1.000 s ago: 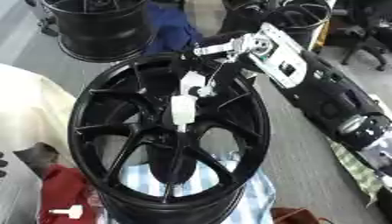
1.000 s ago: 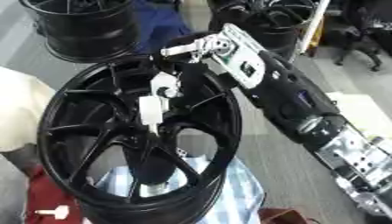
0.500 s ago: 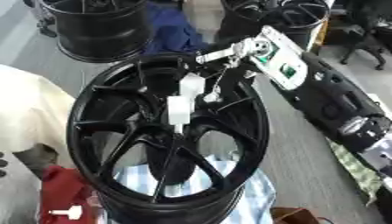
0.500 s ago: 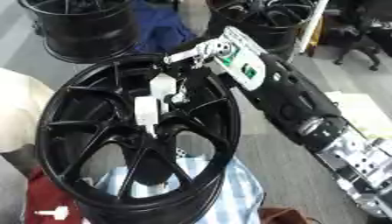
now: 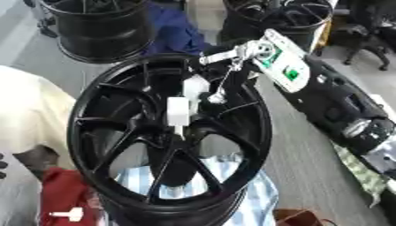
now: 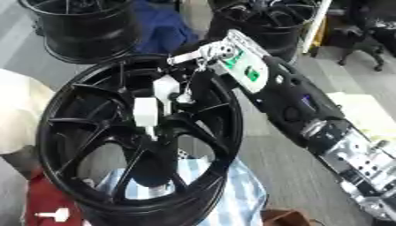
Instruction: Pull the pin out of the wheel hub.
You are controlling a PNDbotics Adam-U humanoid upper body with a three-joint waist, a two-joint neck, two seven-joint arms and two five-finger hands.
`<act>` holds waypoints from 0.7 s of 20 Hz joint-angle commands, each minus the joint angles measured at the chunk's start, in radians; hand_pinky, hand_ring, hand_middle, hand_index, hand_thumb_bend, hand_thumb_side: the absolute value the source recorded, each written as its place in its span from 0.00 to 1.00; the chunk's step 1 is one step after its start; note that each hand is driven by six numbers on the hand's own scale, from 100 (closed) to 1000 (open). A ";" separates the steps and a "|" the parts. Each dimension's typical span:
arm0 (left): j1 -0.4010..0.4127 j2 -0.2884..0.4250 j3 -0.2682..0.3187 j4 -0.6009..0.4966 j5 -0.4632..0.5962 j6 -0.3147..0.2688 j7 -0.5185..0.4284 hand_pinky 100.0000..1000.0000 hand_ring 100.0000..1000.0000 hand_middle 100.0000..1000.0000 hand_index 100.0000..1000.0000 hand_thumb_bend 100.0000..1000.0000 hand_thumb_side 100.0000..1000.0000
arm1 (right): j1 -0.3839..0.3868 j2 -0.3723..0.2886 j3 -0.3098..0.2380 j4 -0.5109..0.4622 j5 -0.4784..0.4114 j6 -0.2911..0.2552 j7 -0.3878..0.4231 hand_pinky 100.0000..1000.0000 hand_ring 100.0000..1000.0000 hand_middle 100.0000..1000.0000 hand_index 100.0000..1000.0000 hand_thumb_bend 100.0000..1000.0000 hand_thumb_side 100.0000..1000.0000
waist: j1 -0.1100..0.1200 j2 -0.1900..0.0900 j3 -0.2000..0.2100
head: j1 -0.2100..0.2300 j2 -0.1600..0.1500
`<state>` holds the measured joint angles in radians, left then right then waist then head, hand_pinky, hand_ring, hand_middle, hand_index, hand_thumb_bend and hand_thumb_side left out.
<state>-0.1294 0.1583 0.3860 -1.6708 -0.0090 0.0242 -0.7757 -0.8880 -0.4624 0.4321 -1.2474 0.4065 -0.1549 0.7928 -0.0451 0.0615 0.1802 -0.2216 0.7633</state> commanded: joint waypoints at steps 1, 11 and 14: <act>-0.004 0.015 0.002 -0.020 0.002 -0.001 -0.003 0.60 0.64 0.60 0.82 0.00 0.69 | -0.032 -0.015 -0.025 -0.012 -0.004 0.001 -0.051 0.63 0.59 0.34 0.45 0.00 0.00 | 0.005 -0.017 0.001 | 0.001 -0.001; 0.016 0.018 0.007 -0.019 -0.002 0.005 0.000 0.60 0.64 0.60 0.82 0.00 0.70 | -0.080 -0.088 -0.063 -0.063 -0.108 0.041 -0.105 0.61 0.57 0.31 0.42 0.00 0.00 | 0.001 -0.041 -0.021 | 0.015 0.007; 0.028 0.022 0.013 -0.019 -0.005 0.009 0.005 0.60 0.64 0.60 0.82 0.00 0.70 | -0.080 -0.143 -0.086 -0.110 -0.156 0.060 -0.130 0.61 0.57 0.32 0.43 0.00 0.00 | -0.003 -0.053 -0.040 | 0.028 0.007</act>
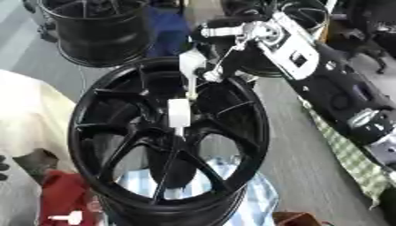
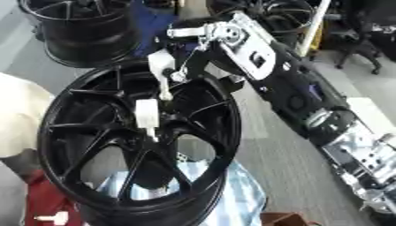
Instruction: Pull the pin out of the wheel hub.
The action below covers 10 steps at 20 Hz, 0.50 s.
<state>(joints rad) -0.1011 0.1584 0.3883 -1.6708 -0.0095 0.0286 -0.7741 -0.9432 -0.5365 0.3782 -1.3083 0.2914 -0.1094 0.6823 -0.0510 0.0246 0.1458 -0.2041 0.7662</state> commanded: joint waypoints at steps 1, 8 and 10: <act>0.004 0.023 0.014 -0.020 -0.006 0.006 0.006 0.60 0.64 0.60 0.82 0.00 0.70 | -0.019 -0.092 -0.041 -0.070 -0.057 0.022 -0.030 0.61 0.57 0.32 0.43 0.00 0.00 | 0.001 -0.020 -0.015 | 0.017 0.004; 0.028 0.026 0.042 -0.027 -0.009 0.017 0.032 0.60 0.64 0.60 0.82 0.00 0.70 | 0.125 -0.274 -0.174 -0.202 -0.138 0.081 -0.128 0.59 0.57 0.32 0.43 0.00 0.00 | -0.004 -0.036 -0.085 | 0.076 0.004; 0.030 0.028 0.049 -0.029 -0.008 0.018 0.040 0.60 0.64 0.59 0.82 0.00 0.70 | 0.175 -0.323 -0.224 -0.196 -0.166 0.098 -0.159 0.58 0.57 0.32 0.43 0.00 0.00 | -0.002 -0.034 -0.106 | 0.091 0.004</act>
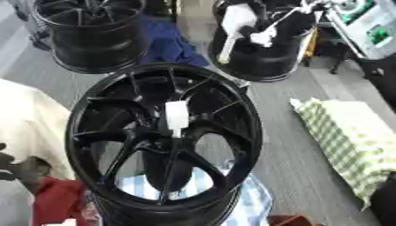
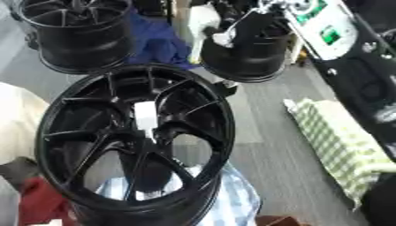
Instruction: Pull the pin out of the wheel hub.
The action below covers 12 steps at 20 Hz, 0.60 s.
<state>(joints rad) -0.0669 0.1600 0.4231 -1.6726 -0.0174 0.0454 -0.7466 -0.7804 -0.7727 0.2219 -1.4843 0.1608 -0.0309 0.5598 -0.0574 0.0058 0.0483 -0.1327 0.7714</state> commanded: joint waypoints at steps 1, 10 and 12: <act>-0.003 0.026 0.019 -0.028 0.000 0.002 0.018 0.60 0.64 0.59 0.82 0.00 0.70 | 0.037 -0.104 -0.093 -0.007 -0.049 0.027 -0.052 0.58 0.57 0.32 0.44 0.00 0.00 | 0.005 -0.013 -0.020 | 0.028 -0.001; -0.010 0.030 0.042 -0.037 -0.001 0.004 0.044 0.60 0.64 0.59 0.82 0.00 0.70 | 0.270 -0.010 -0.288 0.198 0.042 0.099 -0.195 0.70 0.81 0.86 0.93 0.20 0.30 | 0.004 0.011 -0.086 | 0.081 -0.001; -0.010 0.029 0.045 -0.036 0.000 0.002 0.047 0.60 0.64 0.59 0.82 0.00 0.70 | 0.324 0.042 -0.341 0.246 0.054 0.097 -0.228 0.68 0.80 0.86 0.92 0.18 0.32 | 0.007 0.015 -0.089 | 0.087 -0.001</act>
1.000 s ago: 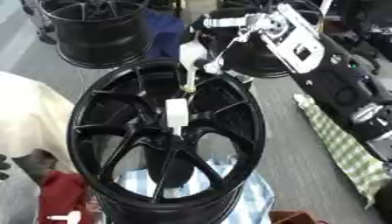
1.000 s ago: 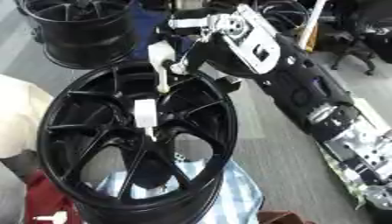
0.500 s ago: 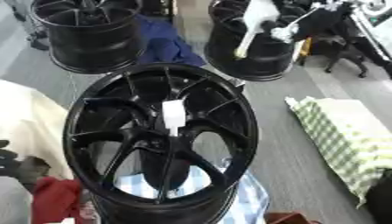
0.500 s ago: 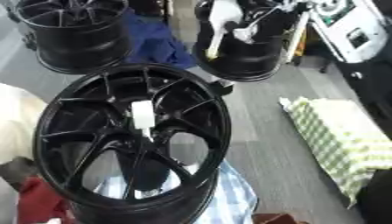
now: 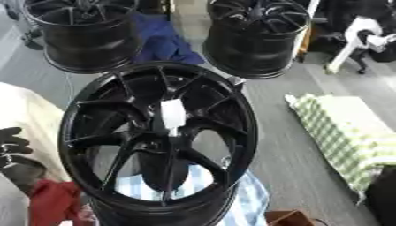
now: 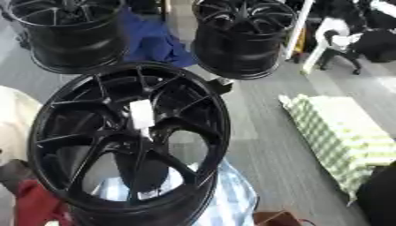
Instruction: Pull the pin out of the wheel hub.
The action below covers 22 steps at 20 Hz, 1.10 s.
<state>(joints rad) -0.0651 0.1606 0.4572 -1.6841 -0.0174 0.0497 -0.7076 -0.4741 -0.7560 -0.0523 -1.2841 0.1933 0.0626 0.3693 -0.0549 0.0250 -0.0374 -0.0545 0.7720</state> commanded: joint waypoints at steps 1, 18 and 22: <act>-0.012 0.028 0.013 -0.024 -0.001 -0.003 0.009 0.60 0.64 0.59 0.82 0.00 0.70 | 0.044 0.052 -0.093 0.071 0.013 -0.005 -0.054 0.66 0.79 0.85 0.91 0.16 0.34 | 0.005 -0.002 -0.005 | 0.011 -0.002; -0.006 0.016 -0.010 -0.013 -0.013 -0.008 -0.022 0.61 0.65 0.59 0.82 0.00 0.70 | 0.530 0.527 -0.193 -0.039 -0.268 -0.294 -0.353 0.55 0.61 0.63 0.79 0.00 0.30 | 0.002 -0.005 0.021 | -0.029 -0.002; -0.004 0.014 -0.020 -0.012 -0.012 -0.008 -0.032 0.61 0.65 0.59 0.82 0.00 0.70 | 0.611 0.551 -0.076 -0.112 -0.239 -0.341 -0.616 0.55 0.60 0.62 0.78 0.00 0.30 | 0.003 -0.013 0.028 | -0.042 -0.002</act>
<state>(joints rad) -0.0626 0.1596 0.4413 -1.6828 -0.0283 0.0431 -0.7336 0.1394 -0.1961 -0.1602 -1.3535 -0.0541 -0.2653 -0.1664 -0.0533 0.0203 -0.0100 -0.0904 0.7721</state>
